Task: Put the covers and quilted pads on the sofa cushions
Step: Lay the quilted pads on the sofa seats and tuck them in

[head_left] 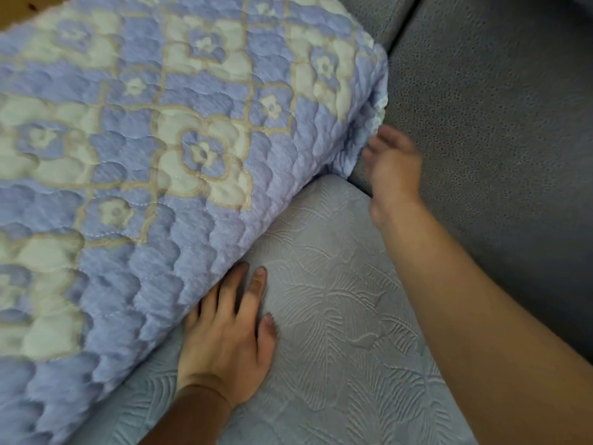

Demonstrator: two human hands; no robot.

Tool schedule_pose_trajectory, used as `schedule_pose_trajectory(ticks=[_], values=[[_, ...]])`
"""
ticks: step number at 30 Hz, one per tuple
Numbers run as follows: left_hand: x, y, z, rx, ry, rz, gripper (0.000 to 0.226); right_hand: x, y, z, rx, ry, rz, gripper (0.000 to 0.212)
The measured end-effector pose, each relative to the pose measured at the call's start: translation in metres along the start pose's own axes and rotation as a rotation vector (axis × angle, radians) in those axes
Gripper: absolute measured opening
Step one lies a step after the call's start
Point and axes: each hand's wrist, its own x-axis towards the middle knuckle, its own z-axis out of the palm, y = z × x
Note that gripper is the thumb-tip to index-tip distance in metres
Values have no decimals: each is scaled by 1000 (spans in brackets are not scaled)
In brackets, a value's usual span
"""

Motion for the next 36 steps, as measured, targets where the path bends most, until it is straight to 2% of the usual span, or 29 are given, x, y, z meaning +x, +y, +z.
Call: schedule_pose_trajectory(ticks=[2,4,7,10,13,16,18,19,21,23,25,26,27,29,32,34,36], values=[[0,0,2,4,11,10,65,12,12,16,-70,-120,65,60],[1,-1,3,5,7,13,65,31,5,34,-88,-108,94,56],[1,0,4,10,20,17,65,22,17,37,-55,-211,72,68],[0,-1,1,-7,16,4,65,11,37,25,-174,-159,69,36],[1,-1,3,2,8,13,66,37,27,40,-129,-167,214,35],[0,-1,2,5,15,11,65,56,28,44,-314,-77,157,29],[0,-1,3,6,20,12,65,56,26,35,-446,-145,145,27],[0,-1,4,12,19,11,65,50,27,30,-523,-220,108,32],[-1,-1,3,7,12,8,65,23,31,22,-843,-332,-81,47],[-1,-2,1,10,17,3,65,-18,52,14,-1237,-320,-500,49],[-2,-1,2,13,10,2,66,-53,70,11,-1329,-405,-963,36],[-2,0,1,5,7,-6,66,-62,73,12,-1293,-485,-1070,32],[-2,0,-1,-5,8,-18,67,-65,73,16,-1264,-559,-1090,31],[-3,1,-5,-46,18,-61,69,-60,69,27,-1321,-661,-1020,39],[3,-1,-16,-91,20,-176,71,-58,61,48,-1589,-817,-787,58],[18,-3,-18,-50,-45,-252,73,-55,60,57,-1650,-857,-701,62],[37,-2,-13,9,-125,-305,83,-53,62,62,-1670,-846,-701,64]])
